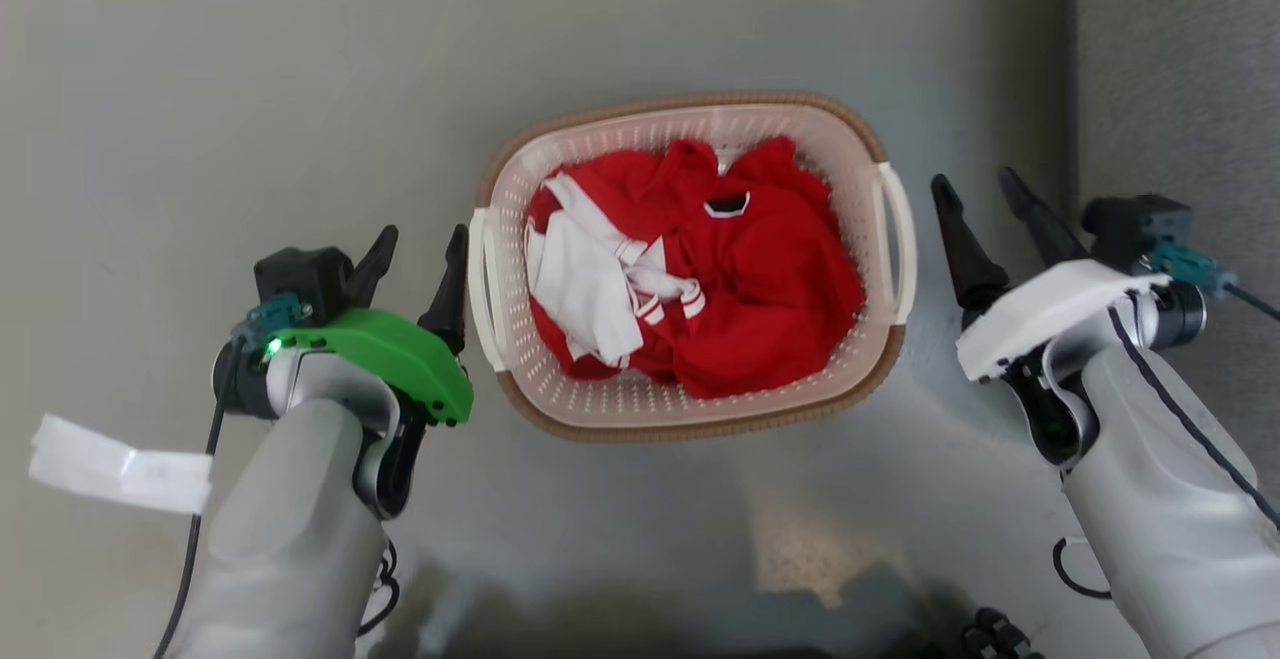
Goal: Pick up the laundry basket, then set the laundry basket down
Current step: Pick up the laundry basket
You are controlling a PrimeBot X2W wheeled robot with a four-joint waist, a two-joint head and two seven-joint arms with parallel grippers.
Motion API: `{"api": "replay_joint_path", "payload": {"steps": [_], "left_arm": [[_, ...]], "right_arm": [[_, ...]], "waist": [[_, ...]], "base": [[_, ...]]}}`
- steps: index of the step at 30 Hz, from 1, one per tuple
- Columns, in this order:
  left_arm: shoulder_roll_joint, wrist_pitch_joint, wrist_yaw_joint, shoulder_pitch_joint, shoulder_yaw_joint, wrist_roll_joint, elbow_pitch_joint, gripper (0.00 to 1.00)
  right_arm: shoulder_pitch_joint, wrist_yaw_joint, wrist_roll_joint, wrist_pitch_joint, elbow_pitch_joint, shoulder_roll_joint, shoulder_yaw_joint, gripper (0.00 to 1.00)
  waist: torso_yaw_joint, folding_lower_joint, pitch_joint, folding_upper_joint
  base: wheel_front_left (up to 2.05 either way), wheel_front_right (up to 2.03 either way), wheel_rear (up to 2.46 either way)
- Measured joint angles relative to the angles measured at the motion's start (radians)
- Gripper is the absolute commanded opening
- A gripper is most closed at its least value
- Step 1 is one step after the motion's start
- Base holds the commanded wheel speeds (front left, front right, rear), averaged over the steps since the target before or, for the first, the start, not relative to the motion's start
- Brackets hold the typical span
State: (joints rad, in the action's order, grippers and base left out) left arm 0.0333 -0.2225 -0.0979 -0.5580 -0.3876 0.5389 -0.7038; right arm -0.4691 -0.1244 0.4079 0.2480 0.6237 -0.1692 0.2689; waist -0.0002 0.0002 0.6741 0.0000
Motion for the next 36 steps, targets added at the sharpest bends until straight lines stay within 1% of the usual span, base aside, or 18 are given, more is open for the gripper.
{"api": "replay_joint_path", "payload": {"steps": [6, 8, 20, 27, 34, 35, 36], "left_arm": [[-0.001, 0.017, 0.0, -0.071, -0.036, 0.029, -0.062, 1.0], [-0.002, 0.025, -0.003, -0.104, -0.054, 0.061, -0.08, 1.0], [-0.006, 0.092, -0.012, -0.206, -0.125, 0.142, -0.184, 1.0], [-0.006, 0.116, -0.016, -0.248, -0.159, 0.193, -0.224, 1.0], [-0.006, 0.126, -0.017, -0.263, -0.189, 0.232, -0.258, 1.0], [-0.006, 0.126, -0.017, -0.264, -0.194, 0.24, -0.261, 0.97], [-0.006, 0.128, -0.017, -0.264, -0.197, 0.245, -0.266, 0.92]], "right_arm": [[-0.064, 0.0, 0.007, -0.03, 0.073, -0.004, 0.046, 1.0], [-0.099, 0.0, 0.016, -0.031, 0.095, -0.004, 0.066, 1.0], [-0.212, 0.0, 0.044, -0.039, 0.174, -0.002, 0.125, 1.0], [-0.246, 0.0, 0.072, -0.054, 0.225, 0.002, 0.161, 1.0], [-0.275, 0.0, 0.098, -0.046, 0.254, 0.008, 0.187, 1.0], [-0.279, 0.0, 0.103, -0.045, 0.258, 0.01, 0.19, 1.0], [-0.282, 0.0, 0.107, -0.043, 0.261, 0.011, 0.193, 1.0]], "waist": [[0.01, 0.0, 0.068, 0.0], [0.013, 0.0, 0.101, 0.0], [0.004, -0.0001, 0.223, 0.0], [-0.009, -0.0001, 0.269, 0.0], [-0.015, -0.0001, 0.281, 0.0], [-0.015, -0.0001, 0.282, 0.0], [-0.016, -0.0001, 0.283, 0.0]], "base": [[0.0, 0.0, 0.0], [0.0, 0.0, 0.0], [0.0, 0.0, 0.0], [0.0, 0.0, 0.0], [0.0, 0.0, 0.0], [0.0, 0.0, 0.0], [0.0, 0.0, 0.0]]}}
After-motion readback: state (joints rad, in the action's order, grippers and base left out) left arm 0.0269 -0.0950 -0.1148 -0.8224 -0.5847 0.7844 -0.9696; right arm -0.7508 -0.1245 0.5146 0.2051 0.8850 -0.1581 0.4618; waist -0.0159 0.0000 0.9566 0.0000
